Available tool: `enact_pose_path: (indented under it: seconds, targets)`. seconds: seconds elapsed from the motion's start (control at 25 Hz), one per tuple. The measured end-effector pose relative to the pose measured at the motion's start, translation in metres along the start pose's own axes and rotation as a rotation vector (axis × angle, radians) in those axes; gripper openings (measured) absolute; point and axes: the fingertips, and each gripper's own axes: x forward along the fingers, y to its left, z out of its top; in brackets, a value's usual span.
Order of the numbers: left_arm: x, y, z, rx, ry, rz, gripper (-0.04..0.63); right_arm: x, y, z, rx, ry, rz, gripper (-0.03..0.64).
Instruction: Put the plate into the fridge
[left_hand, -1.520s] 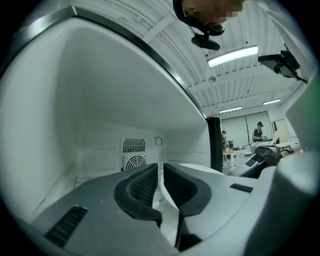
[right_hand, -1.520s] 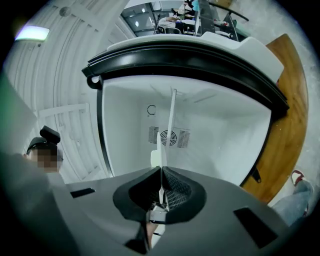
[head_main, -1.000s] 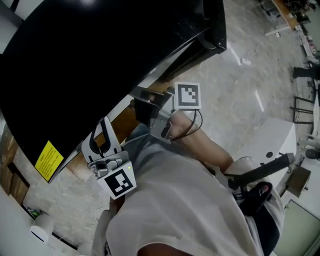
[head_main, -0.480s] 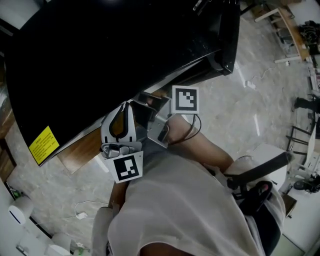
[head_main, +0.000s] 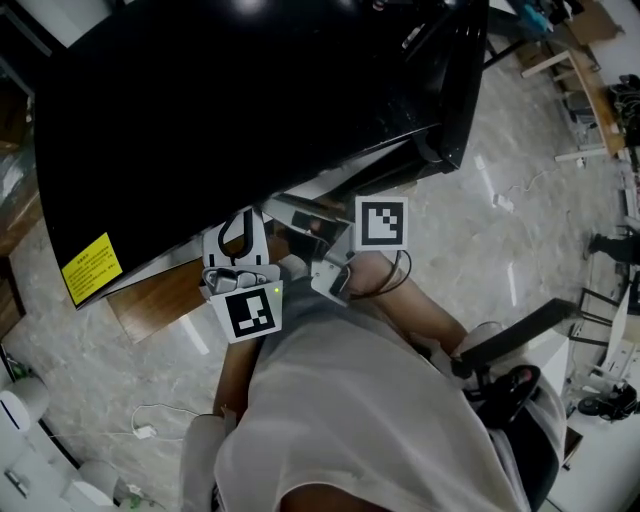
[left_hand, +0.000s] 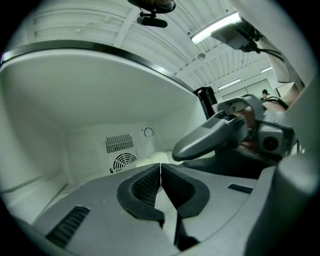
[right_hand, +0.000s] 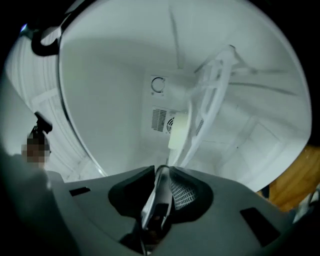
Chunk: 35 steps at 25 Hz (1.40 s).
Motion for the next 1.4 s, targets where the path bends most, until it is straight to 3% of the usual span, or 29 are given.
enact_pose_path:
  seconds: [0.12, 0.2, 0.28, 0.36, 0.44, 0.52, 0.68, 0.96, 1.16, 1.24, 1.4]
  targets:
    - [0.002, 0.008, -0.004, -0.047, 0.001, 0.044, 0.020, -0.009, 0.001, -0.007, -0.185, 0.043, -0.061, 0.050]
    - [0.006, 0.005, -0.008, -0.063, 0.002, 0.044, 0.020, -0.019, -0.008, 0.003, -0.390, 0.033, -0.160, 0.033]
    - [0.010, 0.000, -0.012, -0.087, 0.001, 0.032, 0.020, -0.034, -0.016, 0.025, -0.671, 0.001, -0.338, 0.028]
    - [0.006, 0.003, -0.010, -0.106, -0.002, 0.031, 0.020, -0.047, -0.017, 0.049, -0.962, -0.044, -0.573, 0.023]
    - [0.000, 0.008, -0.003, -0.114, -0.006, 0.036, 0.020, -0.051, -0.018, 0.065, -1.156, -0.040, -0.765, 0.021]
    - [-0.003, 0.011, 0.005, -0.109, -0.015, 0.039, 0.020, -0.046, -0.023, 0.069, -1.192, -0.004, -0.821, 0.021]
    - [-0.004, 0.011, 0.007, -0.119, -0.008, 0.048, 0.020, -0.030, -0.025, 0.068, -1.184, 0.031, -0.798, 0.018]
    - [-0.020, 0.030, -0.005, -0.123, 0.037, 0.083, 0.020, -0.008, -0.016, 0.053, -1.203, 0.016, -0.713, 0.018]
    - [-0.041, 0.022, -0.020, -0.187, 0.040, 0.106, 0.020, -0.013, -0.012, 0.025, -1.233, -0.014, -0.635, 0.018]
    - [-0.054, 0.004, -0.018, -0.218, 0.053, 0.115, 0.020, -0.026, -0.009, 0.007, -1.242, -0.004, -0.602, 0.018]
    - [-0.071, -0.073, -0.013, -0.240, 0.052, 0.146, 0.020, -0.096, -0.011, -0.020, -1.274, -0.004, -0.539, 0.018]
